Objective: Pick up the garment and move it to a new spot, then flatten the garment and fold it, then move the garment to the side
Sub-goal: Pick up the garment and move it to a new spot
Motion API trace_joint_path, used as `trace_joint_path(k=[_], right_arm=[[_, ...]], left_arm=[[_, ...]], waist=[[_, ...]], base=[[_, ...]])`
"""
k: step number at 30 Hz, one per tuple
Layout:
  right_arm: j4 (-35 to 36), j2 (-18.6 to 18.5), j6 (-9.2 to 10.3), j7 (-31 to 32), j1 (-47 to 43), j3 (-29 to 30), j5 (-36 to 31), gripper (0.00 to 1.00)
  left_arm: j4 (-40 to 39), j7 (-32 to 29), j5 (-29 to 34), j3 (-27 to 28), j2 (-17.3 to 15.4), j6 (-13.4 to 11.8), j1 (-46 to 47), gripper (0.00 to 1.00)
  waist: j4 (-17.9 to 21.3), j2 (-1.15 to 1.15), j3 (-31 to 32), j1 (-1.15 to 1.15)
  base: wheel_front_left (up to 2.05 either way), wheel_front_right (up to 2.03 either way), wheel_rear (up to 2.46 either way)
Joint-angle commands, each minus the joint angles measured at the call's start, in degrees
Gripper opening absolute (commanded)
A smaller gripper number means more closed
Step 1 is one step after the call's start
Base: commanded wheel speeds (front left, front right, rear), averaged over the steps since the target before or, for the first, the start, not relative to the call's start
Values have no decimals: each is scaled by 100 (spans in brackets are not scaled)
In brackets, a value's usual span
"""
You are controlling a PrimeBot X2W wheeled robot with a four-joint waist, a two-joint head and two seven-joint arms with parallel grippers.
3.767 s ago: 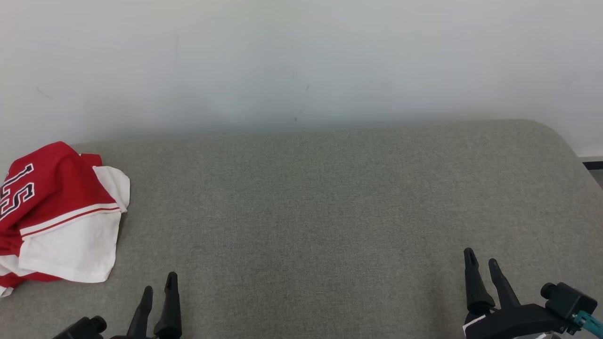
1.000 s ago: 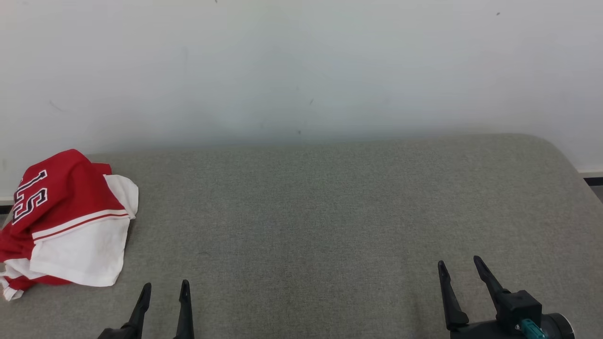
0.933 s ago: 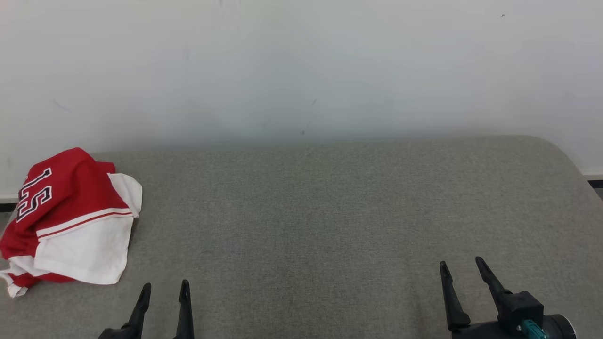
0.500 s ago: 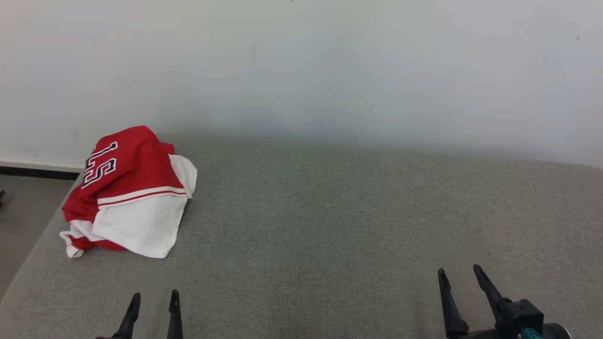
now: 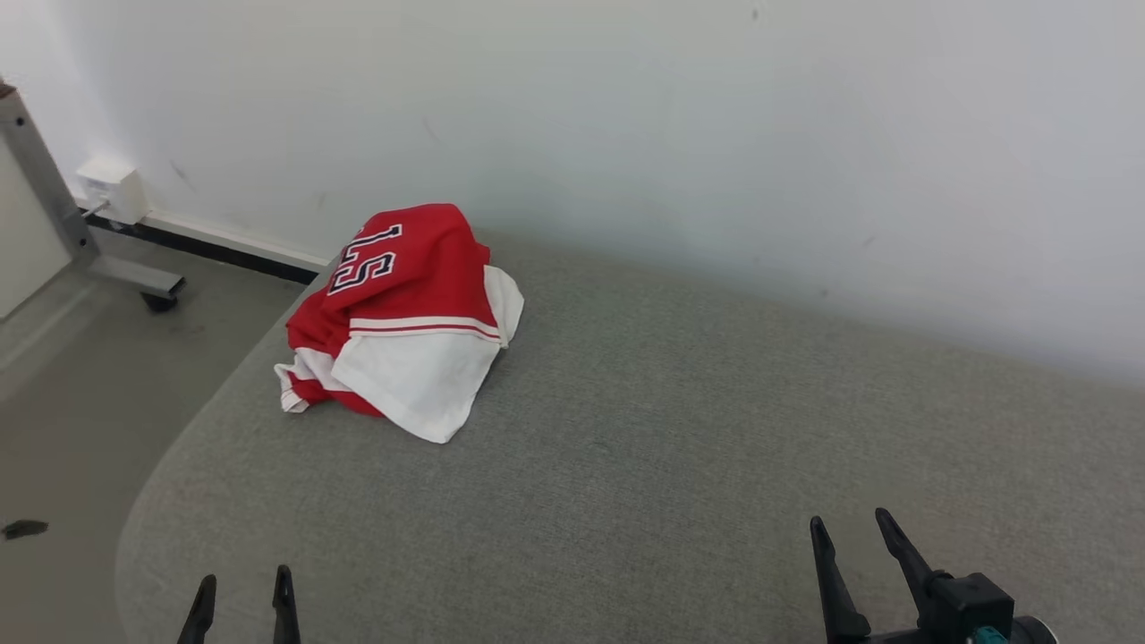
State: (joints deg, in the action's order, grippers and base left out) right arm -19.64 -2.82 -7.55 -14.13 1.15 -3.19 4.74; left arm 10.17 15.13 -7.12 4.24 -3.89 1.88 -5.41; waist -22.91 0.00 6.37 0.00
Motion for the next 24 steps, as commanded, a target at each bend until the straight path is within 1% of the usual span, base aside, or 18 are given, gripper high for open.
trace_joint_path(k=[1, 9, 15, 22, 24], right_arm=[[-7, -13, 12, -16, 57, -12, 26, 100], [-136, -14, 12, -54, 356, -112, -72, 100], [-238, -14, 12, -64, 445, -160, -13, 100], [-289, -14, 12, -90, 414, -113, -3, 100], [-265, -14, 12, -97, 380, -71, -10, 100]], left_arm=[[-32, 4, -16, 23, -10, -14, -89, 100], [-210, 4, -56, 191, 38, -73, -61, 100], [-269, 4, -69, 239, 65, -89, -83, 100], [-179, 5, -35, 265, 77, -52, 66, 100], [-51, 4, -55, 237, 72, 8, 168, 100]], waist=[[-286, 0, -52, 0], [-456, 0, -250, 0], [-489, 0, -293, 0], [-496, 0, -309, 0], [-509, 0, -330, 0]], base=[[0, 0, 0], [0, 0, 0], [0, 0, 0], [0, 0, 0], [0, 0, 0]])
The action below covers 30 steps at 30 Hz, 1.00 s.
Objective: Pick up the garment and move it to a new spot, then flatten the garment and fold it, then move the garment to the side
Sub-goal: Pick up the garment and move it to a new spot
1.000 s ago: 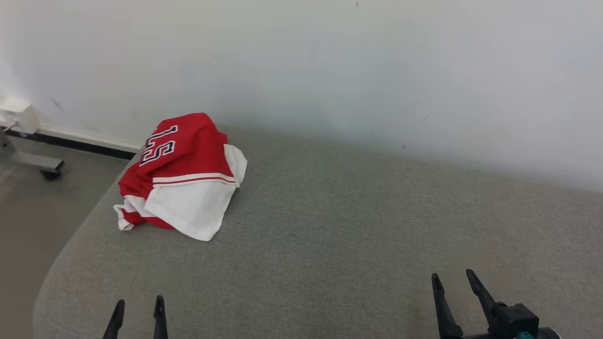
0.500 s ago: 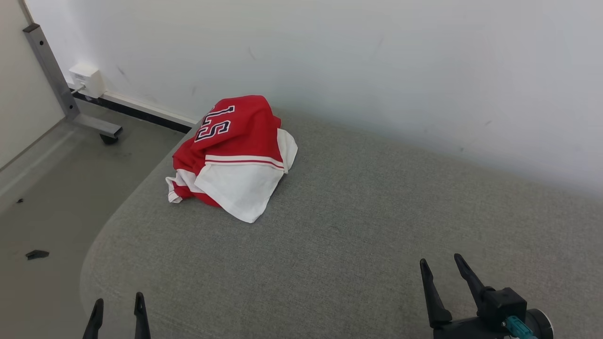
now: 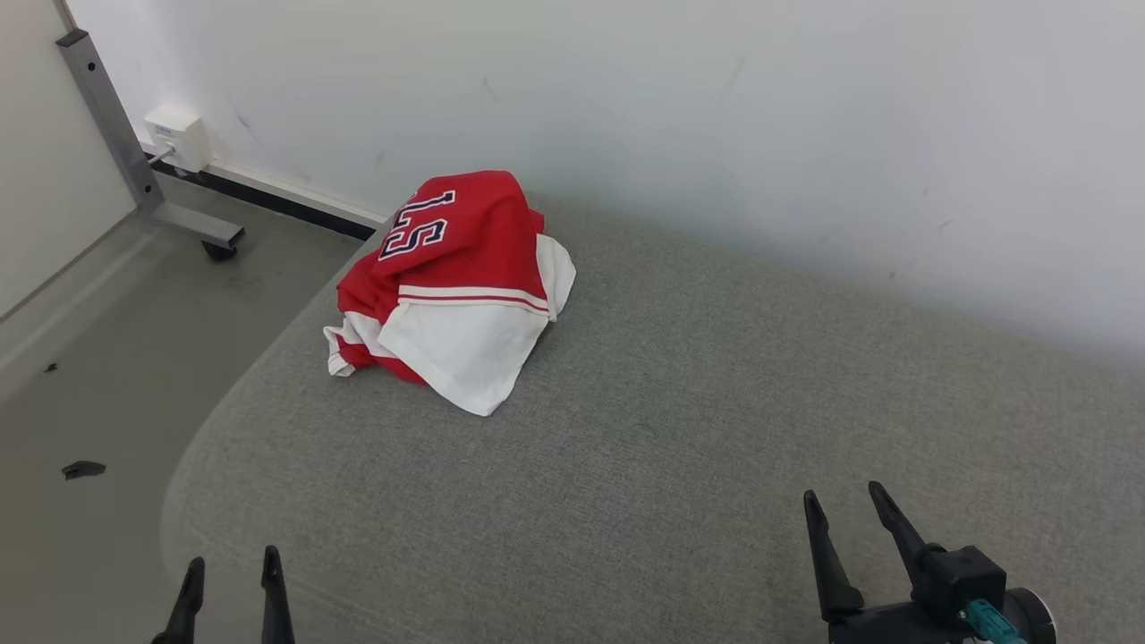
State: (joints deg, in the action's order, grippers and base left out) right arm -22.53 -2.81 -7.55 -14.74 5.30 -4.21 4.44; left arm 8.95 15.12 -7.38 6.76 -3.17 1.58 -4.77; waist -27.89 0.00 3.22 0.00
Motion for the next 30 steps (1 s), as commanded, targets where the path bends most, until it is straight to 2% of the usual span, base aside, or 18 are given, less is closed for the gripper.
trace_joint_path(k=[1, 4, 8, 11, 16, 17, 20, 22, 24, 30], right_arm=[[46, -15, 12, -39, -58, 59, 5, 100], [169, -13, 12, -35, -89, 121, -63, 100], [424, -16, 12, 41, 151, 122, -252, 100], [664, -17, 12, 155, 425, -17, -391, 100], [822, -18, 12, 231, 728, -220, -466, 100], [844, -19, 12, 240, 794, -248, -488, 100], [927, -21, 12, 249, 1012, -415, -517, 100], [992, -20, 12, 262, 1140, -542, -514, 100], [1029, -21, 12, 252, 1247, -611, -487, 100], [1106, -19, 12, 204, 1436, -813, -435, 100]], left_arm=[[170, 5, -36, -42, -13, 65, 184, 100], [463, -118, -27, -166, -50, 140, 602, 100], [886, -425, -210, -171, -121, 221, 1547, 100], [1515, -856, -584, -26, -210, 290, 2691, 100], [2123, -1403, -947, 123, -381, 359, 3721, 100], [2267, -1572, -1189, 222, -373, 382, 3986, 100], [2595, -2137, -1469, 328, -635, 438, 4604, 100], [2736, -2480, -1508, 423, -892, 372, 4881, 100], [2812, -2760, -1766, 605, -954, 336, 5185, 100], [2721, -3799, -2293, 1003, -1459, 278, 5719, 100]], waist=[[-26, 0, -41, 0], [-47, 0, -183, 0], [127, 0, -715, 0], [398, 0, -1238, 0], [767, 0, -1698, 0], [855, 0, -1793, 0], [1162, 0, -2105, 0], [1372, 0, -2333, 0], [1543, 0, -2534, 0], [2019, 0, -3038, 0]], base=[[0, 0, 0], [0, 0, 0], [0, 0, 0], [0, 0, 0], [0, 0, 0], [0, 0, 0], [0, 0, 0], [0, 0, 0], [0, 0, 0], [0, 0, 0]])
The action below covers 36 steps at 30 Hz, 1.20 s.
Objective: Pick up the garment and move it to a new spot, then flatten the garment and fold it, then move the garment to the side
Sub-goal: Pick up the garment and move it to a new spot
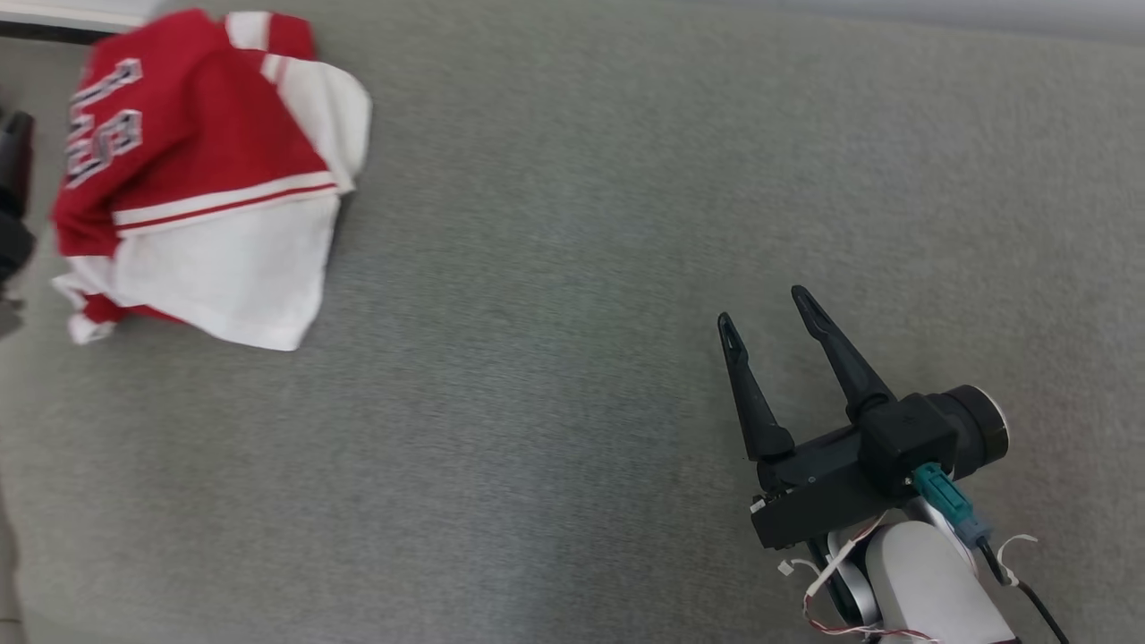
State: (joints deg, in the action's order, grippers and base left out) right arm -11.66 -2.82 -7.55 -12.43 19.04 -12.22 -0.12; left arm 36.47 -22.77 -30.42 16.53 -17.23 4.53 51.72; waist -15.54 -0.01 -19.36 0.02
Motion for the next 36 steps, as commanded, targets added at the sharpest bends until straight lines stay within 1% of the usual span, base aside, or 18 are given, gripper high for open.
trace_joint_path(k=[1, 5, 8, 10, 11, 13, 18, 19, 20, 23, 28, 29, 36], right_arm=[[17, -18, 12, -38, 81, -17, 27, 100], [-7, -15, 12, -83, 111, -57, 80, 100], [-35, -12, 12, -130, 154, -88, 119, 100], [-53, -12, 12, -138, 161, -116, 157, 100], [-61, -12, 12, -153, 174, -131, 187, 100], [-84, -10, 12, -175, 206, -144, 220, 100], [-144, -17, 12, -192, 215, -89, 254, 100], [-158, -18, 12, -196, 219, -71, 258, 100], [-171, -25, 13, -199, 213, -54, 269, 100], [-232, -36, 13, -202, 171, -25, 297, 100], [-306, -26, 13, -236, 153, -78, 376, 100], [-306, -26, 13, -236, 153, -78, 376, 100], [-469, -16, 13, -265, -6, -91, 568, 100]], left_arm=[[-68, -186, -46, 49, -126, -42, 129, 100], [-362, -707, -250, 251, -350, -265, 217, 100], [-571, -876, -297, 390, -490, -454, 156, 100], [-704, -962, -113, 341, -615, -569, -14, 100], [-723, -1014, -2, 295, -749, -588, -100, 100], [-760, -1068, 167, 225, -898, -649, -209, 100], [-775, -1142, 344, 114, -974, -745, -478, 100], [-777, -1155, 365, 102, -977, -761, -503, 64], [-807, -1127, 388, 79, -978, -750, -512, 0], [-828, -1128, 359, 22, -944, -696, -539, 0], [-936, -993, 407, -72, -1059, -538, -491, 0], [-936, -993, 407, -72, -1059, -538, -491, 0], [-1301, -920, 421, -269, -1197, -274, -236, 0]], waist=[[845, 1, -836, -2], [1078, 1, -1015, -2], [1231, 1, -1103, -2], [1319, 1, -1137, -2], [1362, 1, -1157, -2], [1436, 1, -1190, -2], [1507, 1, -1257, -2], [1505, 1, -1256, -2], [1498, 1, -1250, -2], [1461, 1, -1154, -2], [1385, 1, -855, -2], [1385, 1, -855, -2], [1294, 1, -162, -2]], base=[[0, 0, 0], [0, 0, 0], [0, 0, 0], [0, 0, 0], [0, 0, 0], [0, 0, 0], [0, 0, 0], [0, 0, 0], [0, 0, 0], [0, 0, 0], [0, 0, 0], [0, 0, 0], [0, 0, 0]])
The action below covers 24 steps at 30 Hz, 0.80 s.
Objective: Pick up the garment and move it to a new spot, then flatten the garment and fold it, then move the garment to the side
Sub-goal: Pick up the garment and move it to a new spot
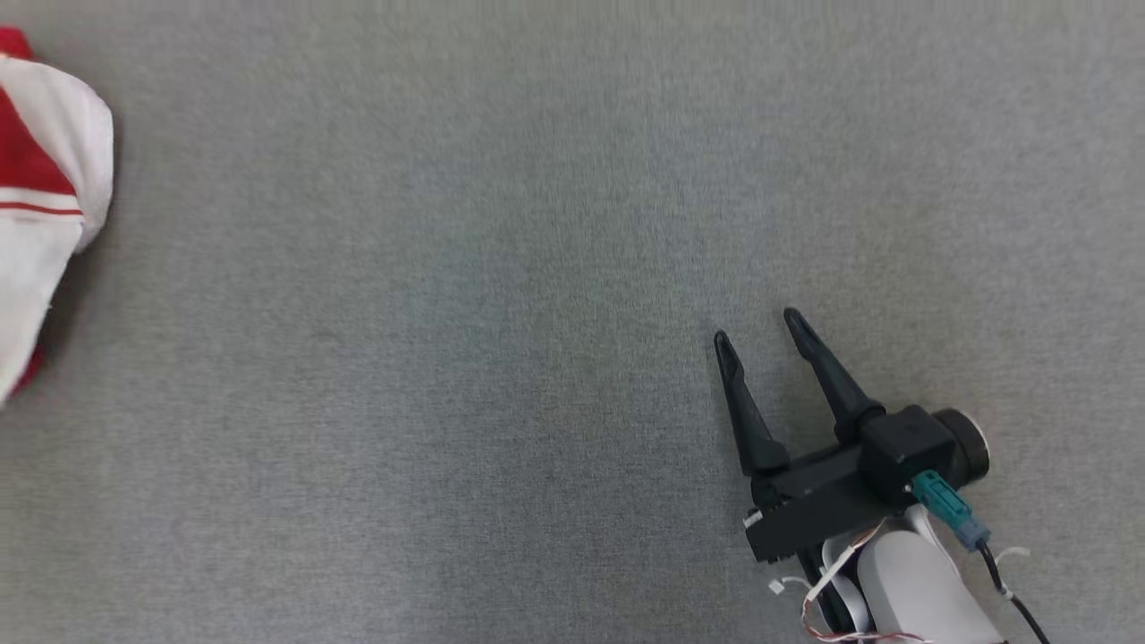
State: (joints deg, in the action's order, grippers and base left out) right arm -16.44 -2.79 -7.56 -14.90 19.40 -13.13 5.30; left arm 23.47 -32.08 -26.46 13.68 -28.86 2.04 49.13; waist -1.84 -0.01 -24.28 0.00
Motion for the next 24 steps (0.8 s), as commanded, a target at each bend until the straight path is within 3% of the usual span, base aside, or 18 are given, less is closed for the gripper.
trace_joint_path(k=[1, 5, 13, 24], right_arm=[[-21, -19, 14, -23, -88, 12, 40, 100], [-89, -18, 14, -29, -310, 61, 171, 100], [-101, -17, 14, -34, -754, 129, 364, 100], [-30, -17, 14, -27, -953, 102, 418, 100]], left_arm=[[-45, 35, -20, -12, -7, 24, 85, 0], [-246, -20, -57, -243, -5, 220, 339, 0], [-773, -236, -325, -966, 445, 455, 709, 0], [-1281, -555, -870, -2086, 1259, 540, 657, 0]], waist=[[-75, 1, 453, 0], [-5, 1, 928, 0], [429, 1, 1757, 0], [1516, 1, 1999, 0]], base=[[0, 0, 0], [0, 0, 0], [0, 0, 0], [0, 0, 0]])
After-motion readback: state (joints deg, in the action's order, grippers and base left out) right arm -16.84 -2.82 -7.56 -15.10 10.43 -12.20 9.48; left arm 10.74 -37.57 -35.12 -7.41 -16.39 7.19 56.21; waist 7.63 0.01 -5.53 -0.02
